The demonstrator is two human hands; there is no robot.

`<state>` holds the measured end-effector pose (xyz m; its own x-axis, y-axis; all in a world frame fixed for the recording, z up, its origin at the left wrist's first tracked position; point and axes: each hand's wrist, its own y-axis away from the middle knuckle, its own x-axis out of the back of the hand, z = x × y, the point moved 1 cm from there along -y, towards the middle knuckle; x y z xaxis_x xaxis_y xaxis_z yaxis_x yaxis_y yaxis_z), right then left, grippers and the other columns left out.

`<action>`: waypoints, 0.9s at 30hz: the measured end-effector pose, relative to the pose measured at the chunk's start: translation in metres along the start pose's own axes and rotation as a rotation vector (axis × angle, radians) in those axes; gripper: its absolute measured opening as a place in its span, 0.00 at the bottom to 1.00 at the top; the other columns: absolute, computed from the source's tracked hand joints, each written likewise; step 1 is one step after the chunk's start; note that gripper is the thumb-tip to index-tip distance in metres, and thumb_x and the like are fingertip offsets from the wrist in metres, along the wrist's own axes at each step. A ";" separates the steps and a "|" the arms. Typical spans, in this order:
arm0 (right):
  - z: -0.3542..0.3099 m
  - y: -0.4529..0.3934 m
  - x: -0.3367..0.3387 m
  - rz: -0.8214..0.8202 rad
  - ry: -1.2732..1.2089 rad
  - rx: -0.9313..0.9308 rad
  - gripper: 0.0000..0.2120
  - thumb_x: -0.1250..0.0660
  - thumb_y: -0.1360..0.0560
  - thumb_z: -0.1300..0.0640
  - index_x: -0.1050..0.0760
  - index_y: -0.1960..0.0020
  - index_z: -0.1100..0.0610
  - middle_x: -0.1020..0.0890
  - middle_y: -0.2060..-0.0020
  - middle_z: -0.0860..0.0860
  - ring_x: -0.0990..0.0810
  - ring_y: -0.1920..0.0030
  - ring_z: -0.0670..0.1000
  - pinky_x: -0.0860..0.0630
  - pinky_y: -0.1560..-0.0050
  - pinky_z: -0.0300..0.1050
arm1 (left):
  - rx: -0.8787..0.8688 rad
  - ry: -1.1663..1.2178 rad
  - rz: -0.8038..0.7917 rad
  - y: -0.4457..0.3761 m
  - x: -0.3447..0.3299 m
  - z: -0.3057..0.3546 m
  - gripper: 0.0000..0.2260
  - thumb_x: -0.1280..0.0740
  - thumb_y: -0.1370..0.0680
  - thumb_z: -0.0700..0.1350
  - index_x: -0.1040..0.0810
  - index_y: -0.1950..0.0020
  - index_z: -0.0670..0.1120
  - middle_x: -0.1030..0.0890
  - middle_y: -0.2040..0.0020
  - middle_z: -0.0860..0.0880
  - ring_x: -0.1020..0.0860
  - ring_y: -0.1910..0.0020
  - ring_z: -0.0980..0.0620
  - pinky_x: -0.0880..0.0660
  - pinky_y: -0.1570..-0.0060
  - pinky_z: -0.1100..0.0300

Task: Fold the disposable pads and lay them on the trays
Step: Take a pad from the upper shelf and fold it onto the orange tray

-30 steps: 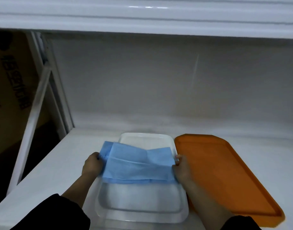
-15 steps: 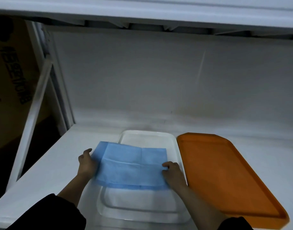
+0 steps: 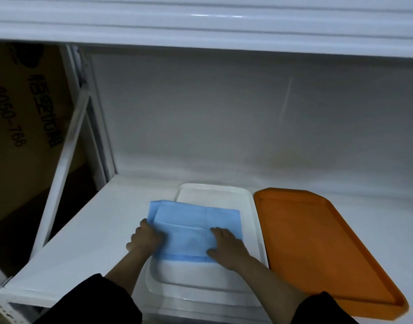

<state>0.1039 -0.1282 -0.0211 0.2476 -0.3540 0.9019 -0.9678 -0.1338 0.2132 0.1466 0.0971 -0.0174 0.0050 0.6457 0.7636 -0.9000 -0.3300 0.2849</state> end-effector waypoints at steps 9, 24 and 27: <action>-0.005 0.003 -0.004 -0.129 -0.125 -0.018 0.41 0.35 0.26 0.43 0.53 0.22 0.52 0.48 0.23 0.51 0.49 0.24 0.52 0.46 0.26 0.55 | 0.010 0.105 -0.046 -0.008 0.010 0.006 0.27 0.33 0.33 0.51 0.31 0.36 0.43 0.24 0.41 0.43 0.26 0.41 0.42 0.32 0.44 0.53; -0.036 0.036 0.102 0.164 -1.130 0.059 0.17 0.49 0.19 0.44 0.36 0.34 0.50 0.25 0.44 0.46 0.23 0.46 0.47 0.26 0.55 0.37 | -0.541 0.467 0.252 0.081 0.025 0.142 0.10 0.39 0.22 0.45 0.20 0.45 0.47 0.18 0.51 0.50 0.22 0.52 0.49 0.28 0.54 0.58; -0.029 0.048 0.135 0.252 -1.217 0.077 0.09 0.49 0.18 0.44 0.32 0.46 0.45 0.23 0.54 0.43 0.22 0.54 0.44 0.24 0.55 0.40 | -0.613 0.525 0.139 0.104 0.015 0.172 0.10 0.38 0.21 0.47 0.19 0.46 0.47 0.17 0.51 0.50 0.21 0.52 0.50 0.26 0.52 0.58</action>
<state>0.0896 -0.1550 0.1215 -0.0242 -0.9993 -0.0278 -0.9994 0.0235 0.0254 0.1279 -0.0457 0.1230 -0.1922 0.9149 0.3549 -0.9565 -0.0938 -0.2764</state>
